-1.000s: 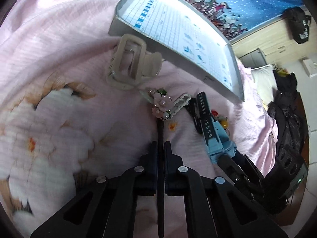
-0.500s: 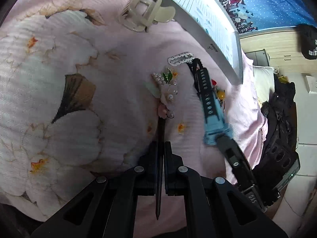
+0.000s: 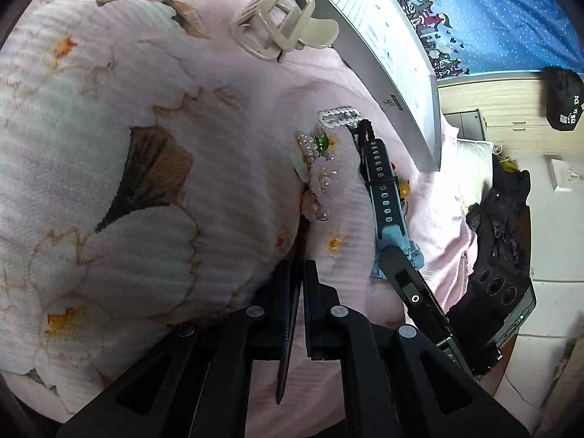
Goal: Organize jewelry
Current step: 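Lift the hairpin with the left tool while the right tool lifts the watch toward the tray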
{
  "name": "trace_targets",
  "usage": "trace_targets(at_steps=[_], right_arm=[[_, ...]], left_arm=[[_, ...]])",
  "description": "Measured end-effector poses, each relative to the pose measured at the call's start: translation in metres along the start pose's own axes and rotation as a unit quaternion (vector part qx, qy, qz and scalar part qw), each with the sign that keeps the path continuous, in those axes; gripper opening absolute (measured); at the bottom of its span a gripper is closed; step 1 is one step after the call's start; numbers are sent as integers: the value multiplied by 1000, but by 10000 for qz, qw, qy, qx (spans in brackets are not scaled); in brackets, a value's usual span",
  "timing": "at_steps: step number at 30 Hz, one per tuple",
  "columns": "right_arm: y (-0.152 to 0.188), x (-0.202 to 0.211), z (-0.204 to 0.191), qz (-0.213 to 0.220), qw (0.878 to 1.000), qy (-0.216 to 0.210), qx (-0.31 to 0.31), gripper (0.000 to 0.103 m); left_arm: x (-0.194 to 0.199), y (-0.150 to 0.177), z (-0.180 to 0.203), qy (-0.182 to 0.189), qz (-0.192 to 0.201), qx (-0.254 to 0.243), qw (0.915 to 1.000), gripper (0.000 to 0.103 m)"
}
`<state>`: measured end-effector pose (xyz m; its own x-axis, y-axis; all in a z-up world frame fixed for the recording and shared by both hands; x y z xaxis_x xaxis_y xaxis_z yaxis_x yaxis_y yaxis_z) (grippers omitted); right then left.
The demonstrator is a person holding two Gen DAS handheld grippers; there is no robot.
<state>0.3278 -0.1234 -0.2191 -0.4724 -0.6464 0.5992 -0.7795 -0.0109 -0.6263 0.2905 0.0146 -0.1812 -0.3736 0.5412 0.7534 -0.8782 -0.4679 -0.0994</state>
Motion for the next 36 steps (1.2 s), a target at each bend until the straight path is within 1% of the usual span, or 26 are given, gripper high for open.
trace_targets(at_steps=[2, 6, 10, 12, 15, 17, 19, 21, 24, 27, 29, 31, 36], right_arm=[[-1, 1, 0, 37, 10000, 55, 74, 56], [1, 4, -5, 106, 9987, 239, 431, 56], [1, 11, -9, 228, 9985, 152, 466, 56], [-3, 18, -11, 383, 9980, 129, 486, 56], [-14, 31, -14, 715, 9959, 112, 552, 56], [-20, 42, -15, 950, 9939, 118, 549, 56], [-26, 50, -15, 1125, 9921, 124, 537, 56], [-30, 55, -15, 1225, 9910, 132, 524, 56], [-31, 56, -12, 1237, 9912, 143, 444, 56], [-33, 55, -8, 1191, 9923, 142, 304, 56], [-35, 56, -5, 1161, 9929, 136, 209, 56], [-35, 55, -4, 1143, 9932, 121, 164, 56], [-35, 57, 8, 1141, 9933, 187, -15, 56]], left_arm=[[0, 0, 3, -30, 58, -104, 9999, 5], [2, 3, 7, -112, 229, -373, 9990, 4], [9, 8, 14, -166, 503, -630, 9966, 3], [13, 12, 21, -78, 638, -901, 9939, 3], [23, 19, 34, 136, 896, -1319, 9871, 3], [27, 22, 39, 322, 1044, -1361, 9847, 3], [28, 23, 41, 421, 1106, -1344, 9838, 3], [22, 23, 40, 273, 1061, -1364, 9846, 3], [5, 28, 33, -68, 736, -1457, 9866, 3], [-12, 35, 31, -312, 397, -1632, 9853, 3], [-21, 36, 28, -481, 307, -1670, 9843, 4], [-26, 32, 27, -522, 290, -1674, 9841, 4], [-35, 20, 25, -301, 289, -1599, 9863, 4]])
Point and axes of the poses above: each gripper's, at about its wrist camera, not at the fingertips, and x roughly against the way its jaws point, z to its right, y to its underside, the point moved 9 cm from there along -x, roughly the way its jaws point, and after that the axes turned 10 degrees about z, right-handed, at the moved point
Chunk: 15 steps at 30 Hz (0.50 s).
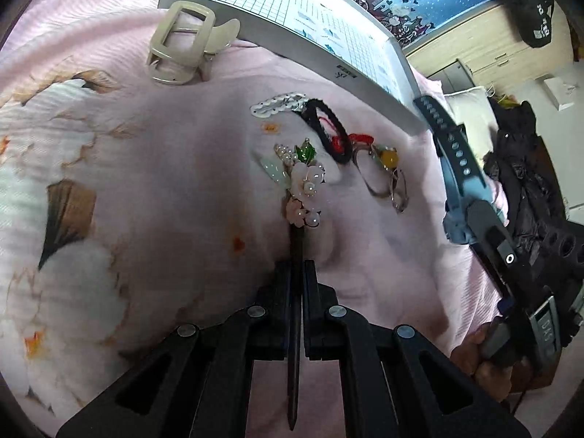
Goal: Organize jewelry
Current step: 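Lift the hairpin with the left tool while the right tool lifts the watch toward the tray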
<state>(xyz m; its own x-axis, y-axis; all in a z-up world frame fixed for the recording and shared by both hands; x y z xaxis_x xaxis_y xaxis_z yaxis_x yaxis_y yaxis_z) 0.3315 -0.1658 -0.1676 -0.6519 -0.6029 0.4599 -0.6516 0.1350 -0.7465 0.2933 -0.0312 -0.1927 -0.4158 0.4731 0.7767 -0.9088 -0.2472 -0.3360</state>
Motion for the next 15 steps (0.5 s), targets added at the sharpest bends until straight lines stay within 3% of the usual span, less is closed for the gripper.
trace_targets(at_steps=[5, 10, 15], right_arm=[[-6, -1, 7, 102, 9997, -9, -215, 56], [-14, 4, 9, 297, 9987, 26, -417, 56], [-34, 7, 21, 710, 9965, 269, -350, 56]], left_arm=[[11, -6, 13, 185, 330, -241, 9990, 3], [29, -27, 35, 97, 1087, -558, 9925, 3], [32, -80, 46, 74, 1686, -199, 9855, 3]])
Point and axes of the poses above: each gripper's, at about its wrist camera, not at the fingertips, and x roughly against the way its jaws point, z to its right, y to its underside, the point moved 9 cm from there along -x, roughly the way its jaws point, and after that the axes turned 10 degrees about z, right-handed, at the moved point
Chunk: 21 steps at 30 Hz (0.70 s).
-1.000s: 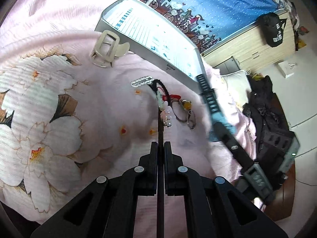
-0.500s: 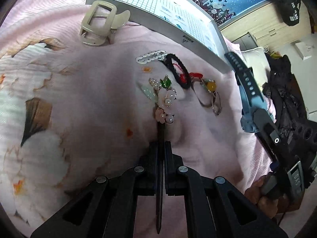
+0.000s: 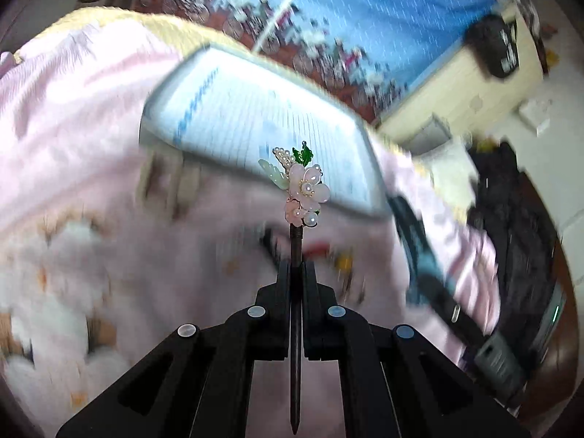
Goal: Organize jewelry
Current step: 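Lift the hairpin with the left tool while the right tool lifts the watch toward the tray, then lower the hairpin into the tray with the left tool while the right tool releases the watch there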
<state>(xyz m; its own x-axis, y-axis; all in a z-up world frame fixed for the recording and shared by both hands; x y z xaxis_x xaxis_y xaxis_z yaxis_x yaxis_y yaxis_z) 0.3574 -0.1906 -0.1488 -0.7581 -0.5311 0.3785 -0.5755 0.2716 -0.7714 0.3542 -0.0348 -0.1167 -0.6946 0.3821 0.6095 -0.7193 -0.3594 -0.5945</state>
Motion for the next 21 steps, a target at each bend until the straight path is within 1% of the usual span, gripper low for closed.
trace_targets(at_steps=[1, 3, 4, 6, 9, 11, 15, 17, 19, 21], right_arm=[[-5, -8, 3, 25, 9999, 59, 95, 56], [-15, -30, 13, 64, 9992, 265, 282, 56], [-20, -43, 20, 79, 9992, 341, 214, 56], [-26, -60, 28, 69, 9993, 346, 88, 56], [-32, -77, 34, 58, 9987, 412, 293, 56], [-34, -87, 39, -18, 9988, 406, 265, 56], [-39, -108, 52, -170, 9991, 390, 71, 56], [-40, -119, 59, -226, 9988, 428, 30, 56], [-35, -128, 67, -325, 9982, 510, 19, 56], [-33, -131, 70, -368, 9975, 581, 140, 56]], left_arm=[[-5, -12, -1, -61, 119, 60, 9999, 3], [-15, -37, -6, -314, 400, 199, 9985, 3], [-22, -51, -7, -406, 544, 282, 9973, 3], [-36, -67, -10, -497, 644, 296, 9962, 3], [-68, -86, -12, -641, 560, 173, 9962, 3], [-89, -92, -14, -661, 455, 49, 9968, 3], [-127, -96, -16, -794, 183, -274, 9963, 3], [-144, -92, -16, -781, 114, -323, 9964, 3], [-153, -87, -17, -801, 82, -372, 9961, 3], [-162, -83, -18, -888, 26, -495, 9948, 3]])
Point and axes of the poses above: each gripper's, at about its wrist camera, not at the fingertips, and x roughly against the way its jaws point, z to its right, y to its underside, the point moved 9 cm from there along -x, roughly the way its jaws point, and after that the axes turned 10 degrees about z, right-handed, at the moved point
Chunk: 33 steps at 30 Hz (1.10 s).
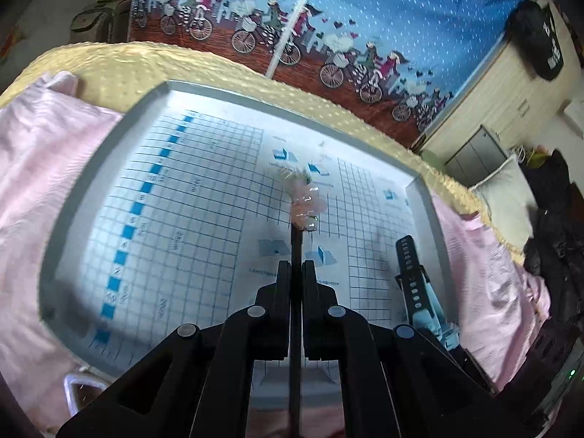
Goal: Organize jewelry
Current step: 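Lower the hairpin into the tray with the left tool while the right tool releases the watch there, then grasp the beige claw clip with the left tool while the right tool grasps the black hair tie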
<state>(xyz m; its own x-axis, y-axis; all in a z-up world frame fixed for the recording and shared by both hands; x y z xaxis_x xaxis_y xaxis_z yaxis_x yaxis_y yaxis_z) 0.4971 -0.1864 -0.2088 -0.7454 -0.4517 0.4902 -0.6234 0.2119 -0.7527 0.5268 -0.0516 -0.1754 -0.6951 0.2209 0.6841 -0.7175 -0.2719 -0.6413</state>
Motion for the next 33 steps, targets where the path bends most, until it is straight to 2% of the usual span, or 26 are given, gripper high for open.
trace_targets(at_steps=[3, 8, 9, 11, 13, 15, 17, 18, 19, 20, 23, 27, 29, 33], right_arm=[[1, -1, -1, -41, 9999, 18, 132, 57], [2, 4, 2, -66, 9999, 44, 144, 58], [1, 5, 3, -50, 9999, 43, 123, 60], [-4, 9, 4, 38, 9998, 139, 147, 72], [-6, 15, 5, 67, 9998, 145, 129, 72], [-7, 26, 4, 44, 10000, 78, 36, 75], [-9, 41, 2, 140, 9998, 108, 50, 87], [-11, 49, 1, 248, 9995, 144, 92, 91], [-13, 58, -3, 355, 9992, 140, 149, 98], [-16, 70, -8, 505, 9984, 100, 226, 103], [-24, 100, -22, 768, 9960, 121, 438, 103], [-18, 137, -37, 962, 9926, 194, 719, 103], [-14, 154, -47, 1101, 9890, 208, 961, 103], [0, 185, -67, 1346, 9848, 121, 1091, 103]], left_arm=[[-7, 10, 0, -152, -20, -207, 9997, 3], [1, 16, -9, -423, 204, -56, 9989, 4], [4, 15, -11, -479, 252, -28, 9985, 4], [12, 11, -11, -492, 334, 25, 9982, 7], [26, 9, -10, -534, 423, -5, 9977, 27], [47, 5, -9, -578, 785, -26, 9952, 31], [71, 7, -6, -581, 1091, -105, 9923, 48], [81, 9, -5, -603, 1194, -154, 9909, 63], [92, 11, -4, -616, 1310, -210, 9892, 68], [107, 13, -3, -612, 1463, -282, 9869, 69], [137, 18, 3, -544, 1646, -436, 9839, 70], [181, 27, 8, -415, 1955, -515, 9785, 71], [196, 33, 8, -419, 2017, -473, 9774, 78], [226, 44, 9, -347, 2071, -388, 9769, 78]])
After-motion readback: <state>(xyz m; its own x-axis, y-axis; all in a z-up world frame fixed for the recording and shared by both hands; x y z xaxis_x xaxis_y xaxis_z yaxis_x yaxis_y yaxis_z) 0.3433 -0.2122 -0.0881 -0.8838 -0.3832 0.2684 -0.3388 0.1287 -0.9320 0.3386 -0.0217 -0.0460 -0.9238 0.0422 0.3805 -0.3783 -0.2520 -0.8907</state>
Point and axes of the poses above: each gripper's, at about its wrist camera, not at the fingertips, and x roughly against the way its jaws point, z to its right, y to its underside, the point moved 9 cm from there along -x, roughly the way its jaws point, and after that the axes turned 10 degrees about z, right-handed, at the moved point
